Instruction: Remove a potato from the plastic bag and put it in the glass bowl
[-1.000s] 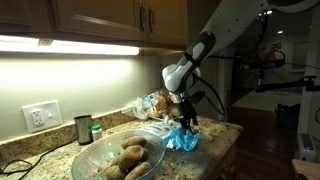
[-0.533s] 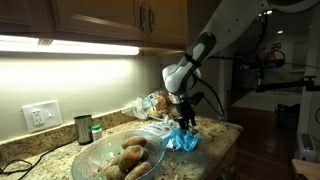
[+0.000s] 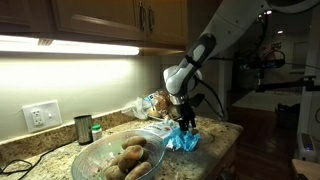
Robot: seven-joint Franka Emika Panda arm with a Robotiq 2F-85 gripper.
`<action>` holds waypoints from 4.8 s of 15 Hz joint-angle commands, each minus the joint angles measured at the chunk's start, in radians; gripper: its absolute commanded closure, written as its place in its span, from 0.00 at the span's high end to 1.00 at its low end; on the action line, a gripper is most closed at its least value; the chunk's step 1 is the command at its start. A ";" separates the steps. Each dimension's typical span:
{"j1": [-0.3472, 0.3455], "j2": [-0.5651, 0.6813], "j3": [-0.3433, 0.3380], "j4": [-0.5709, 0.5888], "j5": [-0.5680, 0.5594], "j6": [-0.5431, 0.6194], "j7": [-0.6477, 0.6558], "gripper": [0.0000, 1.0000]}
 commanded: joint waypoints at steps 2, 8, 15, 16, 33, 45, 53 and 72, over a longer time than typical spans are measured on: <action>-0.021 -0.016 0.011 -0.036 0.023 0.037 -0.042 1.00; -0.021 -0.016 0.011 -0.044 0.024 0.050 -0.055 0.57; -0.013 -0.040 0.005 -0.054 0.008 0.048 -0.049 0.41; -0.011 -0.046 0.004 -0.057 0.006 0.048 -0.047 0.41; 0.051 -0.207 0.002 -0.118 -0.062 -0.077 -0.013 0.41; 0.110 -0.348 0.024 -0.143 -0.131 -0.112 -0.001 0.41; 0.122 -0.367 0.050 -0.103 -0.122 -0.119 -0.056 0.41; 0.206 -0.309 0.171 0.101 -0.117 -0.234 -0.256 0.41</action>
